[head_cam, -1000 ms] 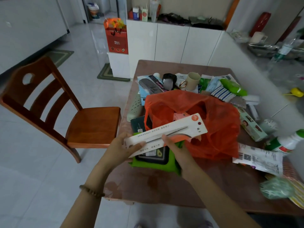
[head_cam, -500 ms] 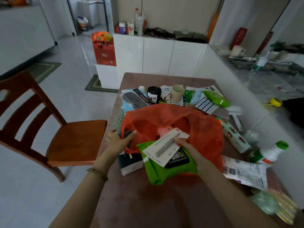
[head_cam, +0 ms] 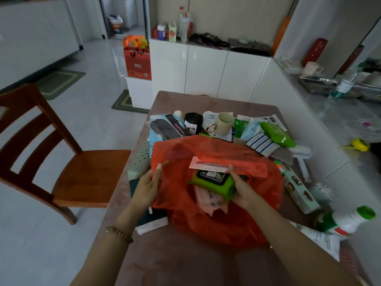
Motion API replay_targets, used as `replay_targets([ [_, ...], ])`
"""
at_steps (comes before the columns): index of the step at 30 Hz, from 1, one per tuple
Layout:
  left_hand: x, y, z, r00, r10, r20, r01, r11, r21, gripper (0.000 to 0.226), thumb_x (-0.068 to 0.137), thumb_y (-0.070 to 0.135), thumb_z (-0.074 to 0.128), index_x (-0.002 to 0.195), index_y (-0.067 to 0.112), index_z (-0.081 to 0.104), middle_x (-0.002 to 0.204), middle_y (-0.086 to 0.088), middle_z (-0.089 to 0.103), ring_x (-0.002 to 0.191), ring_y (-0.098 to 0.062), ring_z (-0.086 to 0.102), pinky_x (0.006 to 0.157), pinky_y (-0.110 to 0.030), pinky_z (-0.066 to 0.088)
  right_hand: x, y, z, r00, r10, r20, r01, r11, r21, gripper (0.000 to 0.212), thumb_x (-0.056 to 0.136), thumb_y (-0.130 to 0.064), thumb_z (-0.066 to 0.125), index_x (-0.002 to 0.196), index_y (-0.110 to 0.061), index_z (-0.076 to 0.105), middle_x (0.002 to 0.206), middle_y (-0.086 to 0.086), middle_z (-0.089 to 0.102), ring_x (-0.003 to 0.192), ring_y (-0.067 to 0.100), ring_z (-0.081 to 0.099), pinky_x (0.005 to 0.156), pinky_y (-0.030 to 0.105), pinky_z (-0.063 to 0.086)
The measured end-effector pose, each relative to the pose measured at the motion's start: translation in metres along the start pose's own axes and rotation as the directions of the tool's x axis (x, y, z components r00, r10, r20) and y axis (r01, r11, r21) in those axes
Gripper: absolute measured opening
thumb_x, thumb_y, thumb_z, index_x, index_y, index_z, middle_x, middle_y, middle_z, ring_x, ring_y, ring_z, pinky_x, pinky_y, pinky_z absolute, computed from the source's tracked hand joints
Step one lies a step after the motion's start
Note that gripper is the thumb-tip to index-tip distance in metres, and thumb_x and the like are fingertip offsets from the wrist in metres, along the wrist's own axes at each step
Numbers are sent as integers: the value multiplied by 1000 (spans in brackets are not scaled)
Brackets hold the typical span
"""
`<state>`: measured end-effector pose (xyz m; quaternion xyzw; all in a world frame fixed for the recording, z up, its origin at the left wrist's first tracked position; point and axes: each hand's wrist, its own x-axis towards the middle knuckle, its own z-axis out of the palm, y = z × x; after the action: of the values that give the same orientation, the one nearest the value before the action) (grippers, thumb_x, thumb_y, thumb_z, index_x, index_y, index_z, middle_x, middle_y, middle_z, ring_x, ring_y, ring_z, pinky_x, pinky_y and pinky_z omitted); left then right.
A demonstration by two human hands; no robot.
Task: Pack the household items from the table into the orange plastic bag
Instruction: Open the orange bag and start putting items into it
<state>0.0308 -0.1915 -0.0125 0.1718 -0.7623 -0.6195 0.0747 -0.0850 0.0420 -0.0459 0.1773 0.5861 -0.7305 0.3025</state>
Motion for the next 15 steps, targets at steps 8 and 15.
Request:
replay_targets([
  [8, 1, -8, -2, 999, -31, -18, 31, 1000, -7, 43, 99, 42, 26, 117, 19, 58, 92, 15, 53, 87, -3, 53, 81, -25, 43, -40, 26, 10, 960, -277, -29, 268, 946, -182, 78, 65, -50, 75, 134, -23, 49, 129, -1, 60, 113, 13, 59, 93, 30, 47],
  [15, -20, -41, -34, 991, -101, -90, 87, 985, -147, 52, 99, 49, 14, 129, 23, 48, 113, 3, 63, 105, -6, 60, 88, -21, 48, -85, 101, 77, 917, -312, 247, 382, 864, -327, 23, 81, -23, 69, 104, -19, 66, 109, -9, 68, 101, -7, 63, 82, 8, 46],
])
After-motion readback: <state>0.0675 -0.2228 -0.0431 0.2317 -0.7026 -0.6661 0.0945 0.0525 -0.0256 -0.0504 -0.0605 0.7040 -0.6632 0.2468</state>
